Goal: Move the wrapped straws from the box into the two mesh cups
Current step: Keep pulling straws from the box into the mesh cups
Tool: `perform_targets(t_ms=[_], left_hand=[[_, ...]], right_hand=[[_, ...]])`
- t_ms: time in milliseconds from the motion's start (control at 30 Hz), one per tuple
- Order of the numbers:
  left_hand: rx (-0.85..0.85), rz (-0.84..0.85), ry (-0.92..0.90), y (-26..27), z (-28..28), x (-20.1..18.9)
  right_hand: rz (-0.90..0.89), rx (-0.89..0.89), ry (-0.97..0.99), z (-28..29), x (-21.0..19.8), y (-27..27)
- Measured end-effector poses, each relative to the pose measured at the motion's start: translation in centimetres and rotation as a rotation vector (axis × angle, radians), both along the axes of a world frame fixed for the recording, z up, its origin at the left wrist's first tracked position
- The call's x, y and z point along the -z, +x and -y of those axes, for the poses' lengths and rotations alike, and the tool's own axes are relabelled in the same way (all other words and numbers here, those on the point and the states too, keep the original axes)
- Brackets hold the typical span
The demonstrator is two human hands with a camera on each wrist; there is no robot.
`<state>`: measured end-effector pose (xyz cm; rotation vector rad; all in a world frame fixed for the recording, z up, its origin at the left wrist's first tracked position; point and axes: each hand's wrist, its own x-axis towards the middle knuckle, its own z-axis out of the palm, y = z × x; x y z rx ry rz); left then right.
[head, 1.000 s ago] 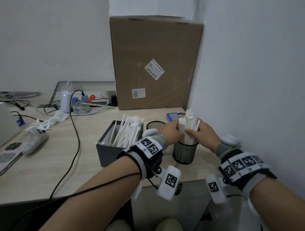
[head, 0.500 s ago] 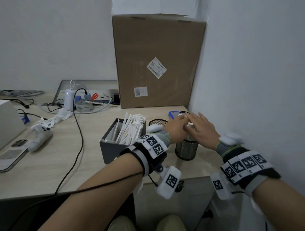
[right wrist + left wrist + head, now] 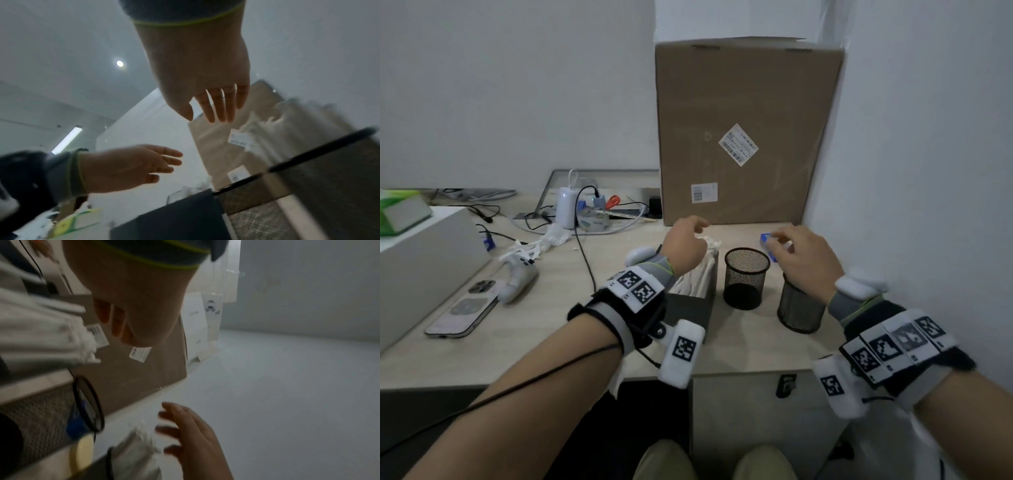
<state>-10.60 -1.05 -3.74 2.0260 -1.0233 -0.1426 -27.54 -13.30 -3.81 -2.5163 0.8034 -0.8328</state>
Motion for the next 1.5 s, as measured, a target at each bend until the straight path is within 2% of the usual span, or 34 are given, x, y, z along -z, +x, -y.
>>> perform_targets(t_ms=[133,233,300,467,633,800,933,1067,1233,1500], left_hand=[[-0.1,-0.054,0.177,3.1,-4.1,0.1],[-0.035,-0.058,0.277,3.4,-6.2,0.5],[0.0,-0.06,0.305,3.0,-6.5,1.2],[-0.025,-0.065,0.269,3.2,-6.7,2.5],[-0.019,0.016,0.305,2.5,-5.8,3.2],[-0.013,0.047,0.4,1.4,-4.5,4.5],[-0.114,0.06,0.342,0.9,-4.3,5.0],[-0.138,0.063,0.192,1.0,-5.1,5.2],[-0.029,0.065,0.193,0.8,-5.6,5.4],[-0.08,0.039,0.178,0.8,-6.3,5.4]], right_hand=[[-0.175,-0.075,0.302,-3.2,1.2,4.5],[-0.332,-0.064,0.384,-4.7,2.2,7.1],[-0.336,-0.054,0.435,-5.2,2.8,8.2],[-0.445,0.052,0.342,-7.3,3.5,9.6],[-0.424,0.09,0.283,-7.5,4.7,9.6],[-0.322,0.096,0.185,-8.9,5.5,9.0],[-0.309,0.082,0.124,-9.6,5.6,8.2],[-0.286,0.057,0.108,-10.0,5.7,7.9],[-0.28,0.077,0.126,-10.2,5.8,8.0],[-0.273,0.083,0.13,-10.9,5.5,7.6]])
